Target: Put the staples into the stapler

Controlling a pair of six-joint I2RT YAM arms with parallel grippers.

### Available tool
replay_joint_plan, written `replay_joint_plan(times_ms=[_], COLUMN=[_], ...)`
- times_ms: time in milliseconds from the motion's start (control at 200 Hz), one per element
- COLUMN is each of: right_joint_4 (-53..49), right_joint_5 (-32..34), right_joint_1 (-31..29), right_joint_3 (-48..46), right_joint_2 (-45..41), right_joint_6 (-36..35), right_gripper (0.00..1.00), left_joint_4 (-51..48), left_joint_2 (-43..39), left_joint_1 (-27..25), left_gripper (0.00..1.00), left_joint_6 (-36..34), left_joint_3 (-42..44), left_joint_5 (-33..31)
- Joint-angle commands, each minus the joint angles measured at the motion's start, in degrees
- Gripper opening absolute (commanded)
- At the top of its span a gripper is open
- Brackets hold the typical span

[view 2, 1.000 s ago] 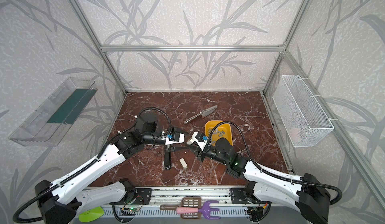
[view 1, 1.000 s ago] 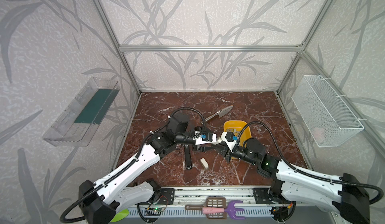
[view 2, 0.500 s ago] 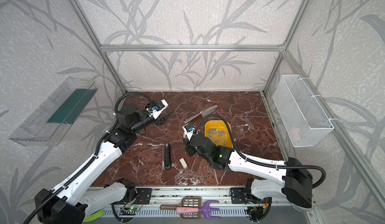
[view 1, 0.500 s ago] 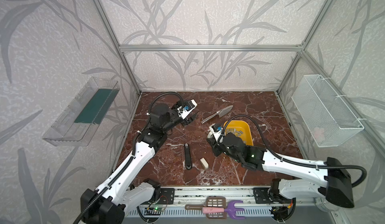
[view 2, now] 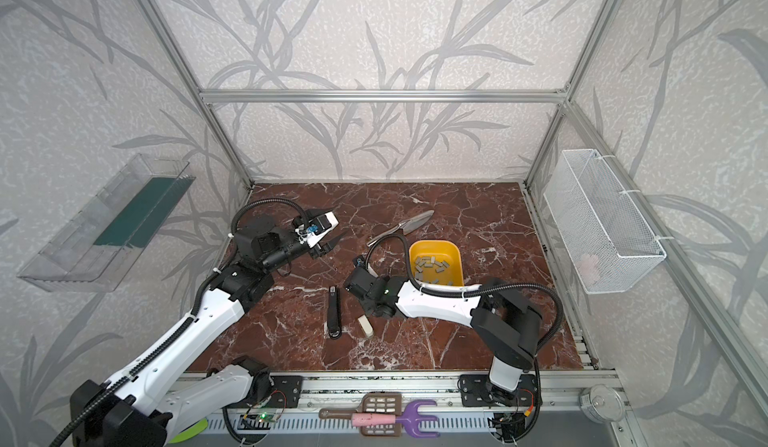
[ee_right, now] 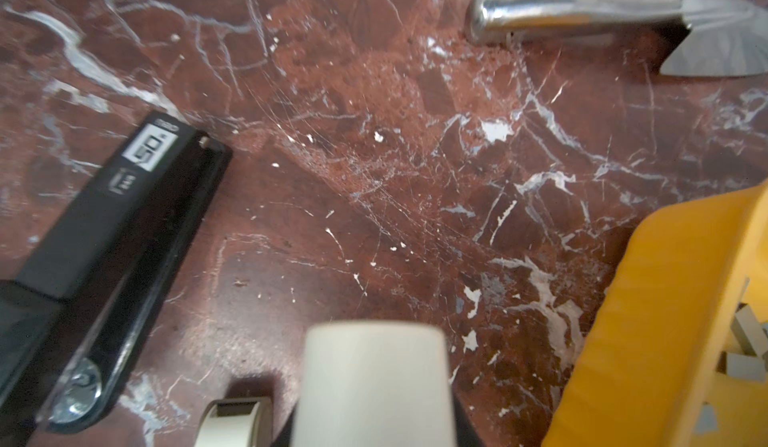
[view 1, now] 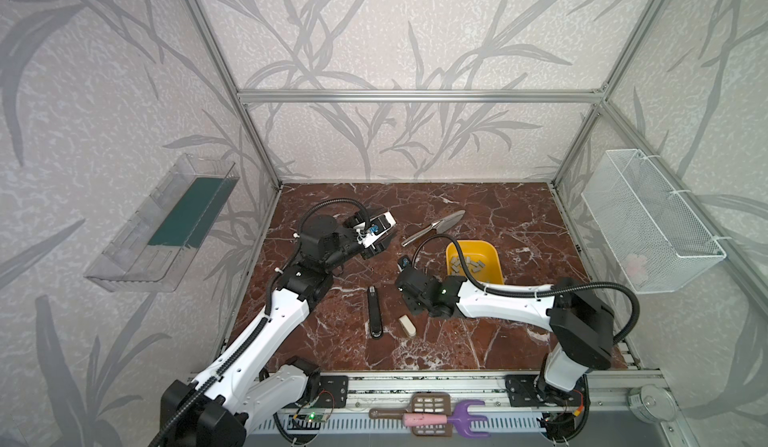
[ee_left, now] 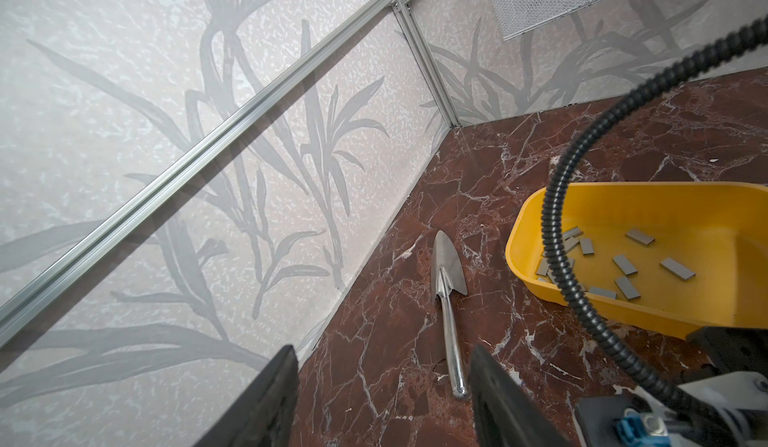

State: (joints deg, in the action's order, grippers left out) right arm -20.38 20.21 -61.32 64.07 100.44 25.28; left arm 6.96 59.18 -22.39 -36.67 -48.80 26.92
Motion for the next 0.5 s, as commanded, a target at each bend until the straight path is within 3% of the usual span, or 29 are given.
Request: replay_joint_plan(times_ms=[0, 285, 495], right_joint_4=[-2.65, -4.89, -5.81], right_joint_5=[-3.05, -9.91, -7.51], right_joint_1=[2.20, 9.81, 10.23], right_joint_3=[2.24, 4.88, 5.46], right_joint_2=[2.46, 8.70, 9.16], right_joint_6=[1.67, 2.07, 1.58], right_gripper=[0.00, 0.00, 0.00], left_joint_4=[1.59, 1.56, 1.67], left_joint_2=[-1.48, -1.61, -1.39], left_joint_1=[0.22, 0.17, 0.16], left_gripper=[0.65, 0.66, 0.66], left_joint_6=[-1.18, -1.48, -1.32], left_joint_3=[0.39, 0.68, 0.55], left_joint_5=[1.63, 1.86, 3.05])
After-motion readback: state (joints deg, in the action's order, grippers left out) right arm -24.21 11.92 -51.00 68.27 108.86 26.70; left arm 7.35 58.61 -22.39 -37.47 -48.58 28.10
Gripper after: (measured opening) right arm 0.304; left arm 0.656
